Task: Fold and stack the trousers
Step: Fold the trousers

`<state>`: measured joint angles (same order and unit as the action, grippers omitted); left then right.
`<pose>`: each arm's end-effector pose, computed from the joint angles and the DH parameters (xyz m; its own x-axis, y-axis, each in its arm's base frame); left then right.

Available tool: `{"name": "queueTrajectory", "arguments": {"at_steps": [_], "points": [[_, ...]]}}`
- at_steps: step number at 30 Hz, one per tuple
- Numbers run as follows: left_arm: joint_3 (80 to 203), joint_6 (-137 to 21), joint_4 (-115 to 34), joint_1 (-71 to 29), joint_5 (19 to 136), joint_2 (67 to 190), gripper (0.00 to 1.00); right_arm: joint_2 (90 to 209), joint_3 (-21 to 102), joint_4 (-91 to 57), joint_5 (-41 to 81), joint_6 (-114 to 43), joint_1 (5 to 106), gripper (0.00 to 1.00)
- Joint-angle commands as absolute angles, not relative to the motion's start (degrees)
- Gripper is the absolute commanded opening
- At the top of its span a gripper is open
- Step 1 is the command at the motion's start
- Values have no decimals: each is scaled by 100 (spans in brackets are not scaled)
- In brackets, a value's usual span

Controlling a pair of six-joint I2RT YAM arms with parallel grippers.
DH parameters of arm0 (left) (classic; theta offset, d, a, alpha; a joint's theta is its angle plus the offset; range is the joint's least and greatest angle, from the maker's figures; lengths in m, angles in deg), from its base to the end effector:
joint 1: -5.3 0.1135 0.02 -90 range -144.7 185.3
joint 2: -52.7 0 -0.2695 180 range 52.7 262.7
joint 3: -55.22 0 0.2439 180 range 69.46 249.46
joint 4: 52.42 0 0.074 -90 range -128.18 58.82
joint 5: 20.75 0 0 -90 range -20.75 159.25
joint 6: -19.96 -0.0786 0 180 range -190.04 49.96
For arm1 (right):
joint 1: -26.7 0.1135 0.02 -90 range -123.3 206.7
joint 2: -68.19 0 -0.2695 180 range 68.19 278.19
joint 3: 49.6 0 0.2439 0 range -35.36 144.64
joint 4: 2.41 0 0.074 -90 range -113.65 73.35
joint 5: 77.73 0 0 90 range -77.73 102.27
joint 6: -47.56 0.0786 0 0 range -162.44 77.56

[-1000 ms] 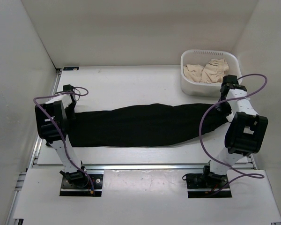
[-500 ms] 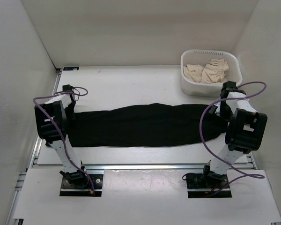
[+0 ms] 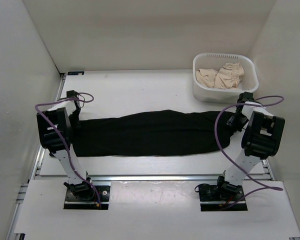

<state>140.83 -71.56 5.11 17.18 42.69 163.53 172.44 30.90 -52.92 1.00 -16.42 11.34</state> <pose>0.3399 0.1074 0.1183 -0.9768 -0.1812 -0.1144 -0.2135 0.8688 0.4468 0.3340 -0.1077 0.1311 -0.6977 0.6378 -0.3263 0.6865 0.7254 -0.0500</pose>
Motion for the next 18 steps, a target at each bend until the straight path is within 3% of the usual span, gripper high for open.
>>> {"name": "queueTrajectory", "arguments": {"at_steps": [1,8,13,14,18], "points": [[13775,-7004,366,1813,4974,16590,45,17568,2704,-4688,-63,-1537,1044,0],[13959,-7004,418,1479,5088,16590,45,15961,2993,-5889,-2269,-1132,1236,0],[14161,-7004,533,1304,5159,16800,45,15748,3758,-6997,-3483,-645,3667,0],[14161,-7004,533,1304,5159,16880,45,15844,3994,-7183,-3484,-371,4603,0],[14451,-7004,637,1242,5159,17003,45,17009,4855,-7615,-3055,844,6508,0]]}}
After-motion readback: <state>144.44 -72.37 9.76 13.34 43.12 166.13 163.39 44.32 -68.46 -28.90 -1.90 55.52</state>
